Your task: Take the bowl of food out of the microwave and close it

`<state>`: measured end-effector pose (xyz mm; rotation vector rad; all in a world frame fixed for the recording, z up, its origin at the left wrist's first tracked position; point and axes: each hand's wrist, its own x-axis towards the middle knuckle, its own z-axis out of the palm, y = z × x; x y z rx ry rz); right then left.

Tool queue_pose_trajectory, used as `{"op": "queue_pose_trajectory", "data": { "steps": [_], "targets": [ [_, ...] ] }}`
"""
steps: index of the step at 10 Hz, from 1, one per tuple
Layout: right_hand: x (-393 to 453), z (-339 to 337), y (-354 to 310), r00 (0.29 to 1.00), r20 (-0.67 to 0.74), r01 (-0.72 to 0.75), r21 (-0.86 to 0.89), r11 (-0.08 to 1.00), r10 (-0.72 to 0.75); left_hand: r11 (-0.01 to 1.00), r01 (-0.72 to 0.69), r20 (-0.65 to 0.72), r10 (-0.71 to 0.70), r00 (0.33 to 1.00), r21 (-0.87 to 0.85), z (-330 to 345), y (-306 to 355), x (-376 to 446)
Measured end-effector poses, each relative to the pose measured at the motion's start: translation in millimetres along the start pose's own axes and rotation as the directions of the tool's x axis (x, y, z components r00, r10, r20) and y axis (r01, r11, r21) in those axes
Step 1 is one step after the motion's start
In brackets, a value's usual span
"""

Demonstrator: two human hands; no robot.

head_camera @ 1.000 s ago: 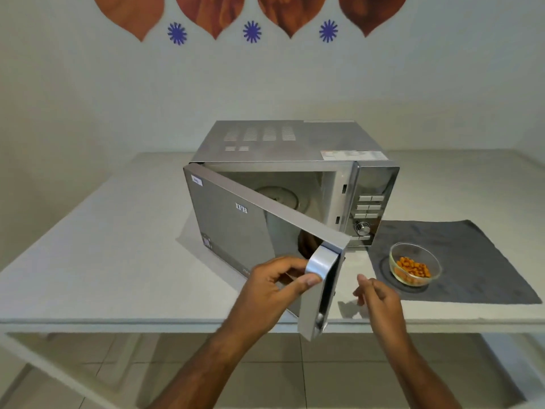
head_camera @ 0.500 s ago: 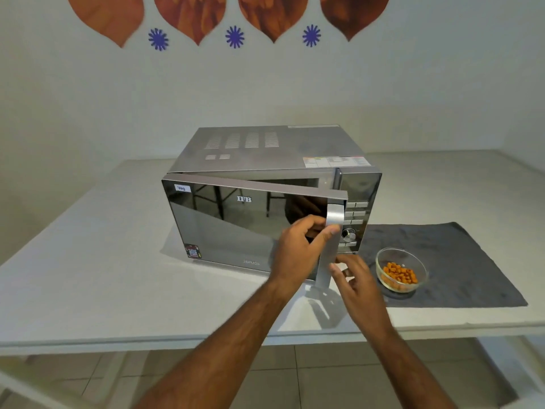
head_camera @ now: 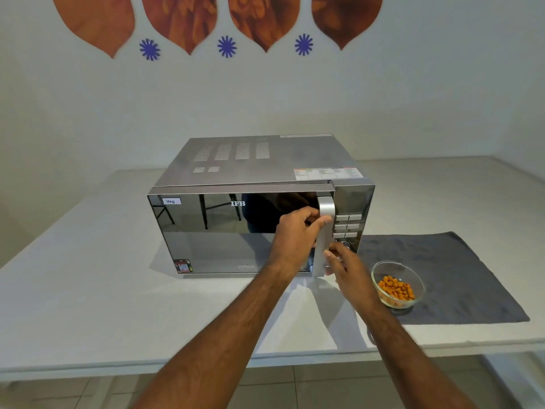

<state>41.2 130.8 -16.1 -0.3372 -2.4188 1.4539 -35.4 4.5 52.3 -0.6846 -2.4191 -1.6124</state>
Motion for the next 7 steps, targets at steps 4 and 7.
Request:
{"op": "queue_pose_trajectory", "data": {
  "steps": [4,7],
  "targets": [
    [16,3,2,0.998,-0.008,-0.055,-0.017,0.998,0.055,0.999,-0.001,-0.062,0.004,0.998,0.051,6,5,8],
    [2,16,13,0.993,-0.003,-0.122,-0.024,0.992,0.122,0.989,-0.012,0.085,-0.001,0.996,0.145,5,-32,-12]
  ]
}}
